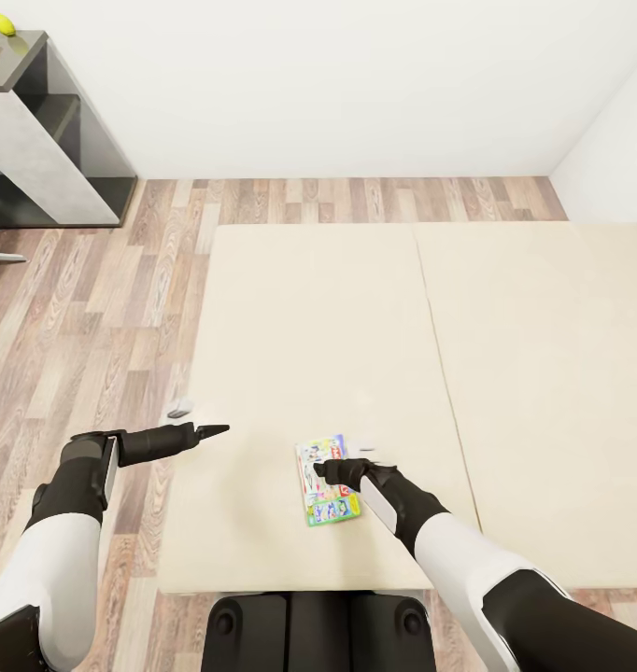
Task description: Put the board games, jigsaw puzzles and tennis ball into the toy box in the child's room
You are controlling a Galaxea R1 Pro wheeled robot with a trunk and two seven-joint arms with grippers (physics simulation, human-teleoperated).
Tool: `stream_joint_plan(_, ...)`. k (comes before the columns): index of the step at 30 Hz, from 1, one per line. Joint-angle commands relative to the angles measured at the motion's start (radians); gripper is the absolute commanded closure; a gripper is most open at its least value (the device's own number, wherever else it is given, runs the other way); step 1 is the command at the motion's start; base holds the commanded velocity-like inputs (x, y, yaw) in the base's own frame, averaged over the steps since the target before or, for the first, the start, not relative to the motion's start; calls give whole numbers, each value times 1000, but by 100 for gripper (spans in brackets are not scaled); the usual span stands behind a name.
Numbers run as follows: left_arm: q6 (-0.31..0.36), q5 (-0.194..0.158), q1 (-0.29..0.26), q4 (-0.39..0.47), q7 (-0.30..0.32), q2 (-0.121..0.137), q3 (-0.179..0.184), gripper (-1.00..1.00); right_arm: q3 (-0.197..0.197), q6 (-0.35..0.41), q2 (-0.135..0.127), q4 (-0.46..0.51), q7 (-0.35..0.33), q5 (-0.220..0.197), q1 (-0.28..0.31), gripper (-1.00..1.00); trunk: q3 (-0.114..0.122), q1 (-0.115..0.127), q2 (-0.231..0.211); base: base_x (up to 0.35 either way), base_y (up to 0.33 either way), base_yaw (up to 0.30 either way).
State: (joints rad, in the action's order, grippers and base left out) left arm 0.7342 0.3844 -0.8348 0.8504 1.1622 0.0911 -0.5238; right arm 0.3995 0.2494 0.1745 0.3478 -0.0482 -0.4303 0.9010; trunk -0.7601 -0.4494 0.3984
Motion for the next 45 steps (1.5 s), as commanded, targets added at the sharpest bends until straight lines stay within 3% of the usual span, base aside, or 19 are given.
stream_joint_plan(1, 8, 10, -1, 1, 10, -1, -4, -100, 2, 4, 0, 0, -1, -2, 1, -100, -1, -1, 2, 0, 93, 0)
stream_joint_plan(45, 8, 14, 0, 1, 10, -1, -4, -100, 2, -1, 0, 0, -1, -2, 1, -100, -1, -1, 2, 0, 42, 0)
